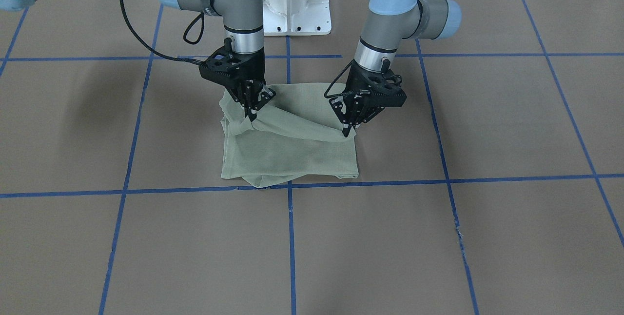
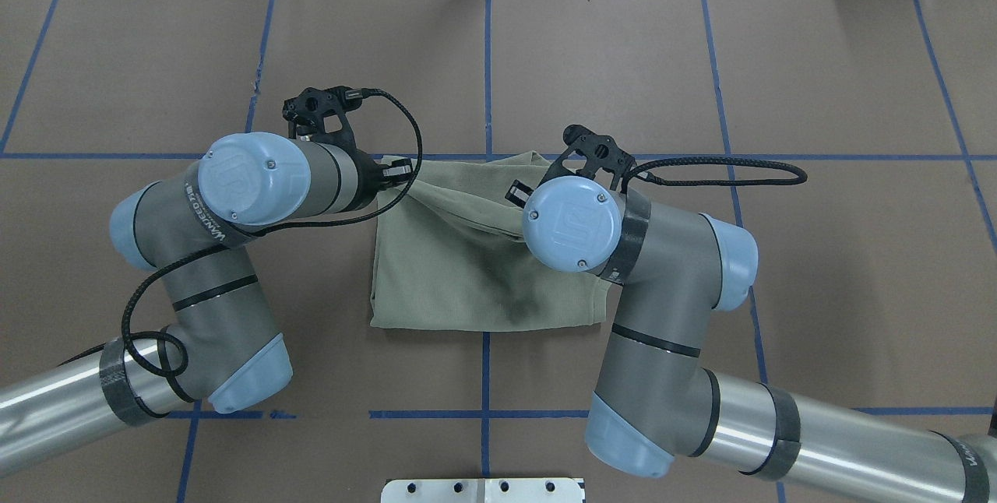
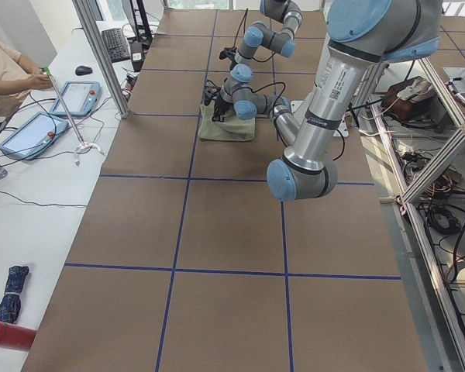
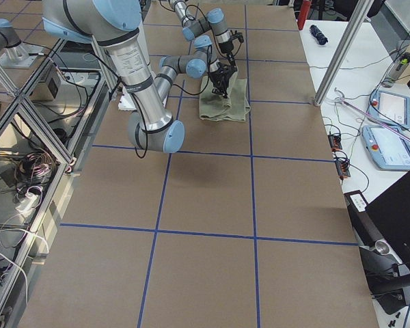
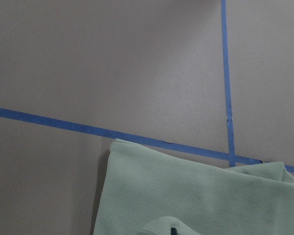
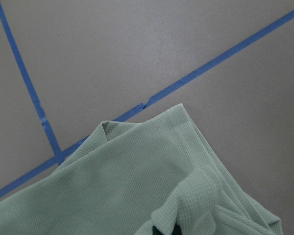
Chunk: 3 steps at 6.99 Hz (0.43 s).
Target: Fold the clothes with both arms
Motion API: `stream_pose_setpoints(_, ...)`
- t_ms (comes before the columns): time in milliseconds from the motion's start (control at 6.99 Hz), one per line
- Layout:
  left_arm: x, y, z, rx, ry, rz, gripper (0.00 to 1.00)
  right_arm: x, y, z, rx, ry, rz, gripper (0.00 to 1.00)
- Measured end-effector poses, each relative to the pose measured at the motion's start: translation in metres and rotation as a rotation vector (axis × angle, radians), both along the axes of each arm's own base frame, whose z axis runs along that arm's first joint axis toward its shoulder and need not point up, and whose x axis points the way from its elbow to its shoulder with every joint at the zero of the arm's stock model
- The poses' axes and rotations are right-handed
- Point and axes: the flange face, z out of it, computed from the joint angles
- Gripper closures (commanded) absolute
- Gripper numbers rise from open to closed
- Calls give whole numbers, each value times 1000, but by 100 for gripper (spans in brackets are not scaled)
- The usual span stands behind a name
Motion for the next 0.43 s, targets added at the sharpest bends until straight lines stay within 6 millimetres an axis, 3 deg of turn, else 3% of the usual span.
stream_pose_setpoints(429, 16, -14, 9, 2, -22, -21, 100, 3, -26, 0, -9, 18, 1, 100)
